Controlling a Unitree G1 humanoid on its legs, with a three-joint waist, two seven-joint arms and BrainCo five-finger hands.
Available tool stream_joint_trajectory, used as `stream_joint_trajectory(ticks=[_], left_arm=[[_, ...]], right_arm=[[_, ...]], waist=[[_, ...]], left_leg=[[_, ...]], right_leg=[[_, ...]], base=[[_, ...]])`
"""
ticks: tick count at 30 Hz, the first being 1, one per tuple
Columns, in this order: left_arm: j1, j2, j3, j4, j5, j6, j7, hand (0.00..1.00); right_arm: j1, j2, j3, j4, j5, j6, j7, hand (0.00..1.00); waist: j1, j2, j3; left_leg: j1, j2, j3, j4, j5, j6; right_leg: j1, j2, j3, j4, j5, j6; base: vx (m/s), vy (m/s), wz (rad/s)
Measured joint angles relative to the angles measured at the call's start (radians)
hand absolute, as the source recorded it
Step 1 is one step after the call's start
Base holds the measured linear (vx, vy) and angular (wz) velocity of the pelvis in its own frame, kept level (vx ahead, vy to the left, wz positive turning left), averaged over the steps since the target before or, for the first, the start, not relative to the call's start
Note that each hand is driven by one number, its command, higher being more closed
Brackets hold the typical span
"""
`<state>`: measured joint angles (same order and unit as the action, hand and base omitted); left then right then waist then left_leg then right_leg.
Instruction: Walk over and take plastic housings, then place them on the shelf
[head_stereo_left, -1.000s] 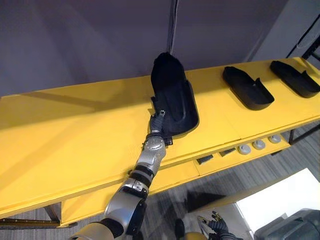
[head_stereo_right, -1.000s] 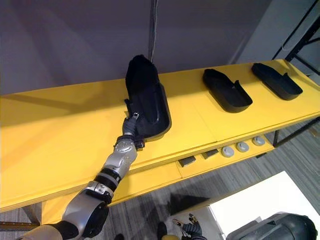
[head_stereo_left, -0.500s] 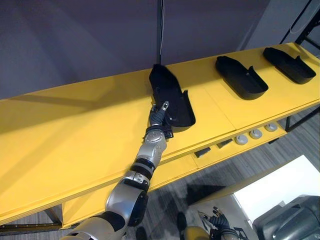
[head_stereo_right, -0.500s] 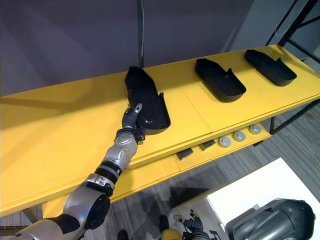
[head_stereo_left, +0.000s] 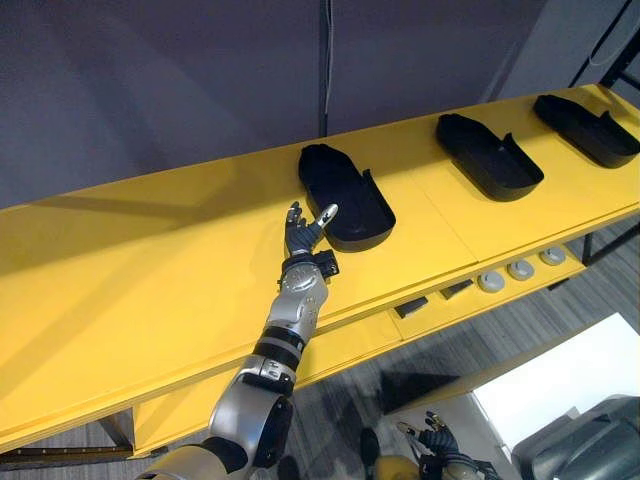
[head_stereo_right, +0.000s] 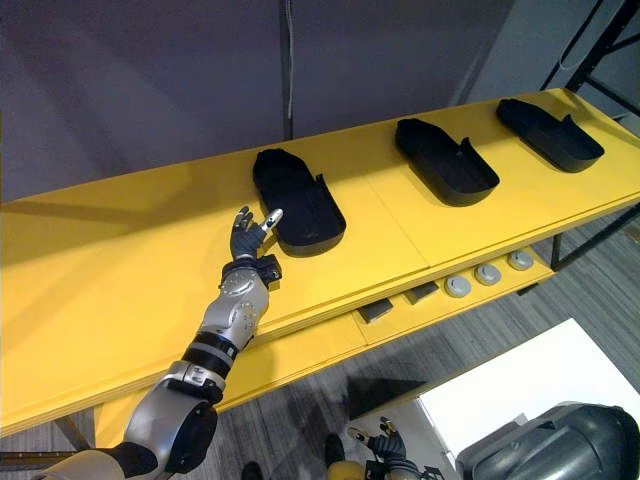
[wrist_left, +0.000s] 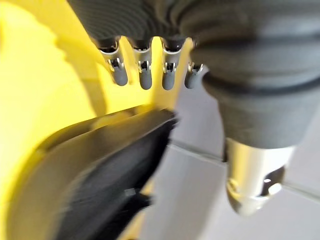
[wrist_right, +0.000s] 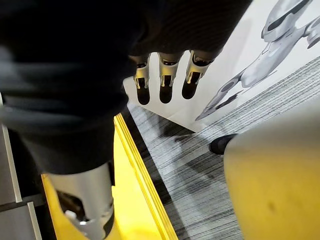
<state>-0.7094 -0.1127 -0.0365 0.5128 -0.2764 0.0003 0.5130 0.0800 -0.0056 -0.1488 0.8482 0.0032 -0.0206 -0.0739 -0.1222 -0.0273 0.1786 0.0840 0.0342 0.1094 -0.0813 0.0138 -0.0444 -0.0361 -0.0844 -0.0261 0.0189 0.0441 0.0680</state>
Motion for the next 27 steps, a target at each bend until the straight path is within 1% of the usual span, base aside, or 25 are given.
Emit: stream_joint_trajectory(ticks=[2, 4, 7, 8, 10, 11, 13, 15, 17, 20, 22, 23, 27], left_arm=[[0.02, -0.001, -0.002, -0.093, 0.067, -0.009, 0.009, 0.0], [0.03, -0.001, -0.016, -0.148, 0.101, -0.011, 0.009, 0.0], [0.066, -0.006, -0.092, -0.244, 0.129, -0.023, -0.004, 0.0], [0.075, -0.007, -0.105, -0.259, 0.138, -0.025, -0.016, 1.0], [0.093, -0.007, -0.148, -0.287, 0.157, -0.031, -0.067, 1.0], [0.096, -0.007, -0.161, -0.293, 0.162, -0.032, -0.082, 1.0], [0.099, 0.004, -0.229, -0.298, 0.172, -0.044, -0.145, 1.0], [0.1, 0.019, -0.321, -0.299, 0.184, -0.06, -0.23, 1.0], [0.105, 0.025, -0.353, -0.299, 0.193, -0.068, -0.272, 1.0], [0.163, 0.055, -0.397, -0.296, 0.244, -0.075, -0.345, 1.0], [0.183, 0.077, -0.423, -0.285, 0.273, -0.076, -0.365, 1.0], [0.184, 0.09, -0.437, -0.254, 0.287, -0.077, -0.374, 1.0], [0.184, 0.108, -0.457, -0.171, 0.345, -0.075, -0.392, 1.0]], right_arm=[[0.0, -0.004, 0.014, 0.001, 0.0, -0.001, -0.001, 0.0], [0.003, -0.005, 0.014, 0.001, 0.0, -0.001, -0.001, 0.0], [0.009, -0.011, 0.014, 0.002, 0.0, -0.002, 0.0, 0.0], [0.01, -0.012, 0.014, 0.002, 0.0, -0.002, 0.0, 0.0], [0.01, -0.016, 0.014, 0.005, 0.0, -0.002, 0.001, 0.0], [0.01, -0.018, 0.014, 0.005, 0.001, -0.002, 0.002, 0.0], [0.009, -0.022, 0.014, 0.01, 0.001, -0.003, 0.01, 0.0], [0.009, -0.028, 0.014, 0.014, 0.001, -0.003, 0.018, 0.0], [0.006, -0.03, 0.014, 0.014, 0.0, -0.003, 0.021, 0.0], [-0.003, -0.034, 0.014, 0.021, 0.0, -0.003, 0.028, 0.0], [-0.004, -0.038, 0.014, 0.026, 0.0, -0.003, 0.032, 0.0], [-0.006, -0.04, 0.014, 0.029, -0.001, -0.003, 0.035, 0.0], [-0.01, -0.043, 0.018, 0.032, -0.004, -0.003, 0.036, 0.0]], waist=[[0.005, 0.0, 0.0], [0.01, 0.001, 0.0], [0.028, 0.005, -0.003], [0.029, 0.006, -0.004], [0.03, 0.012, -0.007], [0.03, 0.013, -0.008], [0.031, 0.017, -0.01], [0.03, 0.023, -0.013], [0.028, 0.024, -0.014], [0.017, 0.028, -0.016], [0.017, 0.028, -0.016], [0.018, 0.028, -0.016], [0.013, 0.027, -0.016]], left_leg=[[0.0, -0.001, -0.001, 0.002, 0.0, 0.0], [0.0, -0.001, -0.001, 0.004, -0.001, 0.0], [0.0, 0.0, -0.001, 0.005, -0.001, 0.0], [0.0, 0.0, -0.002, 0.005, -0.001, 0.0], [0.0, 0.0, -0.002, 0.005, -0.001, 0.0], [0.0, 0.0, -0.002, 0.005, -0.001, 0.0], [0.0, 0.0, -0.002, 0.005, -0.002, 0.0], [-0.003, 0.0, -0.001, 0.005, -0.003, 0.0], [-0.003, 0.0, 0.0, 0.004, -0.003, 0.0], [0.003, 0.001, 0.007, 0.001, -0.004, 0.001], [0.003, 0.002, 0.008, 0.0, -0.004, 0.001], [0.003, 0.003, 0.008, 0.0, -0.004, 0.0], [0.0, 0.004, 0.022, -0.004, -0.004, -0.001]], right_leg=[[0.001, -0.001, 0.0, 0.002, 0.0, 0.0], [0.002, -0.001, 0.0, 0.002, 0.0, 0.0], [0.002, -0.001, 0.0, 0.003, 0.0, 0.0], [0.002, -0.001, 0.0, 0.003, 0.0, 0.0], [0.002, -0.001, 0.0, 0.004, 0.0, 0.0], [0.002, -0.001, 0.0, 0.003, 0.0, 0.0], [0.002, 0.0, 0.0, 0.003, 0.0, 0.0], [-0.002, 0.001, 0.002, 0.003, 0.0, 0.0], [-0.002, 0.004, 0.003, 0.001, 0.0, 0.0], [-0.001, 0.01, 0.01, -0.001, 0.0, 0.0], [0.002, 0.013, 0.01, -0.009, 0.003, -0.002], [0.003, 0.014, 0.01, -0.013, 0.004, -0.002], [0.002, 0.017, 0.018, -0.034, 0.017, -0.004]], base=[[0.0, 0.0, 0.0], [0.0, 0.0, 0.0], [0.0, 0.0, 0.0], [0.0, 0.0, 0.0], [0.0, 0.0, 0.0], [0.0, 0.0, 0.0], [0.0, 0.0, 0.0], [0.0, 0.0, 0.0], [0.01, 0.003, -0.02], [0.01, 0.012, -0.08], [0.0, 0.0, 0.0], [0.0, 0.0, 0.0], [0.0, 0.008, -0.08]])
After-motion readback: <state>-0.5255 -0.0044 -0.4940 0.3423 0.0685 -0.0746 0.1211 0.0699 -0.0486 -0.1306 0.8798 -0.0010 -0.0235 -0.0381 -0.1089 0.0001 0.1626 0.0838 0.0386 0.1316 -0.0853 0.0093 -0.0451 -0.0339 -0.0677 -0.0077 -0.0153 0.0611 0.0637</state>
